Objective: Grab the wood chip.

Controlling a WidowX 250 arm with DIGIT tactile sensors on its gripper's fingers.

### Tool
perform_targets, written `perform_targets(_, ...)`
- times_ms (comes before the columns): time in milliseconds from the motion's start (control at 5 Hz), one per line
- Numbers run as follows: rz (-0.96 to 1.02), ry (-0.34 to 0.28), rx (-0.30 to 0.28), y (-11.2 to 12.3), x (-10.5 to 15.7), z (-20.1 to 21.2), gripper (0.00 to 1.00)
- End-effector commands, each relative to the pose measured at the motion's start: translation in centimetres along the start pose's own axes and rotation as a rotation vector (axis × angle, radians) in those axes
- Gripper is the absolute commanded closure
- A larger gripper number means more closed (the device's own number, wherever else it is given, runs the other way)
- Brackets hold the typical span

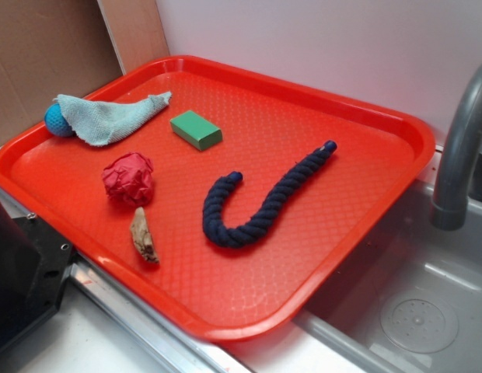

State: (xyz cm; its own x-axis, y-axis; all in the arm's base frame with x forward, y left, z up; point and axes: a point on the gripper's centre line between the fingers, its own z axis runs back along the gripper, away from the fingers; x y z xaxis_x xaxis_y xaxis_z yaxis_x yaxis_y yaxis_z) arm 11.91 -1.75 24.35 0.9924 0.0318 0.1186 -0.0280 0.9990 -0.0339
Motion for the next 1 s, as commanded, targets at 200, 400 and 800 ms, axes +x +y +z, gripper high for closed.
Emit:
perform_targets(200,0.214,0.096,-0.027,-1.1,-0.4,-5.0,0.00)
perform_targets(400,0.333,0.161,-0.006,-2.5,-0.6,-10.1,0.00)
perform_targets(800,0.333,0.161,-0.006,-2.5,-0.6,-10.1,0.00)
